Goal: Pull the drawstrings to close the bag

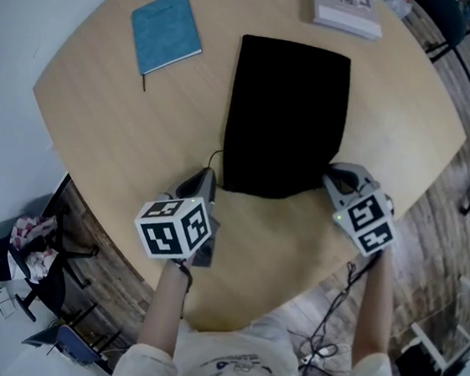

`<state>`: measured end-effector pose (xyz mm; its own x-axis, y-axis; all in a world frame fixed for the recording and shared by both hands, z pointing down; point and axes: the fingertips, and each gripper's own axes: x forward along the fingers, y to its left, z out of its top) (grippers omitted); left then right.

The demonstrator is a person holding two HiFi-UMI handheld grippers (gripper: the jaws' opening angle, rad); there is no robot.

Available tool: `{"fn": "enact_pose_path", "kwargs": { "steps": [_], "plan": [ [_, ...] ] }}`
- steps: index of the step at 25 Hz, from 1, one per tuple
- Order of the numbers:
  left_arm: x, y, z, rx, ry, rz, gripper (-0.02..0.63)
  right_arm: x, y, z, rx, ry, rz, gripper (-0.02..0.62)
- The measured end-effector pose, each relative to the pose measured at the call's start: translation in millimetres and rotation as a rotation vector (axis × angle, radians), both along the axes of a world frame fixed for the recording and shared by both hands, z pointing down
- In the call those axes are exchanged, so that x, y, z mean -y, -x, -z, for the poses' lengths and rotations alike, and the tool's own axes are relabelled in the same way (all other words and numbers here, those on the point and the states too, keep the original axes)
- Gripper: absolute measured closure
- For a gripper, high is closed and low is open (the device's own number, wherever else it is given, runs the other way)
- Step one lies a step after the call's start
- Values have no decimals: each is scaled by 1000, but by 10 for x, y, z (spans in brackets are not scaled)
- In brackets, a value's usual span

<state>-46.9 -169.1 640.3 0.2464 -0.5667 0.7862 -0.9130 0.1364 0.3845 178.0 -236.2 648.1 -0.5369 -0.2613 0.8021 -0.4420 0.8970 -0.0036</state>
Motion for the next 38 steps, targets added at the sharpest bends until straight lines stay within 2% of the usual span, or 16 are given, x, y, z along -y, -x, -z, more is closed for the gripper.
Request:
{"fn": "enact_pose_path", "kwargs": {
  "steps": [8, 15, 21, 26, 29, 38],
  "plan": [
    [-24, 111, 134, 57, -49, 13, 603, -20, -320, 350, 50, -140, -376, 594],
    [-13, 239, 468, 88, -151, 27, 603, -119, -537, 848, 61, -316, -650, 594],
    [-100, 435, 808, 154, -214, 34, 603, -335, -484, 1210, 52, -377, -784, 594],
    [-200, 573, 1070, 216, -245, 19, 603, -498, -438, 1461, 35, -414, -854, 594],
    [-249, 656, 1230, 227, -270, 18, 603, -577, -393, 1619, 40, -452, -889, 594],
    [-467, 1035, 1530, 257, -302, 74, 603, -982, -380, 1871, 24, -448, -1025, 594]
  ]
}}
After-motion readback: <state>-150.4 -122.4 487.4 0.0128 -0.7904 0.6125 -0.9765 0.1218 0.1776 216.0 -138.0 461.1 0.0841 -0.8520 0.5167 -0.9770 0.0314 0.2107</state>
